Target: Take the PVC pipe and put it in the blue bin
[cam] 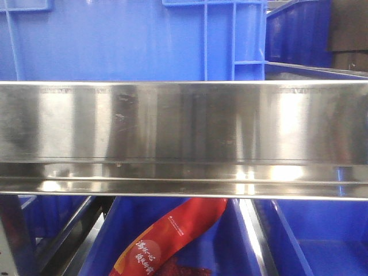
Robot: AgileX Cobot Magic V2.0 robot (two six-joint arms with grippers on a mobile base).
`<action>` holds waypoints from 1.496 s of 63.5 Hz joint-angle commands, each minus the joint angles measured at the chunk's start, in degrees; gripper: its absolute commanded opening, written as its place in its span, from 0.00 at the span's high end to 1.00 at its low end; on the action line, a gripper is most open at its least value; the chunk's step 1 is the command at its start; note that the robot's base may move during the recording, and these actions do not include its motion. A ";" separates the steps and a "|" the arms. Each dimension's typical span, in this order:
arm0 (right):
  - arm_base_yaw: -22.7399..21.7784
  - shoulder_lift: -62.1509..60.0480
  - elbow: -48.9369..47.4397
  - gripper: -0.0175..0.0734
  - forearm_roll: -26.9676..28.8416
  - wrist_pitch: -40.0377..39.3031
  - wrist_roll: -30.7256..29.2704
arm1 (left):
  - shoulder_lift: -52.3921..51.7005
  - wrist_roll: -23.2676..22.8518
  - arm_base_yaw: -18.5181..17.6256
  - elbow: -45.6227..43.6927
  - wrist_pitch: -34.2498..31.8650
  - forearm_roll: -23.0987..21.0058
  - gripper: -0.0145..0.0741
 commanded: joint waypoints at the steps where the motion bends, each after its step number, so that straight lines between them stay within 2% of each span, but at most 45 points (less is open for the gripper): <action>1: -0.24 -0.13 0.27 0.98 -1.93 -1.76 1.26 | -0.25 -0.42 0.07 -0.14 -1.10 0.08 0.96; 12: -0.24 -0.13 2.16 0.98 -1.93 -2.51 1.26 | -0.25 -0.42 0.07 -0.14 -1.10 0.08 0.96; 23: -0.24 -0.13 3.23 0.98 -1.93 -6.91 1.26 | -0.25 -0.42 0.07 -0.14 -1.10 0.08 0.96; 83: -0.24 -0.13 3.23 0.98 -1.83 -3.80 1.26 | -0.25 -0.42 0.07 -0.14 -1.10 0.08 0.96; 95: -0.24 -0.13 3.23 0.98 -1.83 -3.54 -0.93 | -0.25 -0.42 0.07 -0.14 -1.10 0.08 0.96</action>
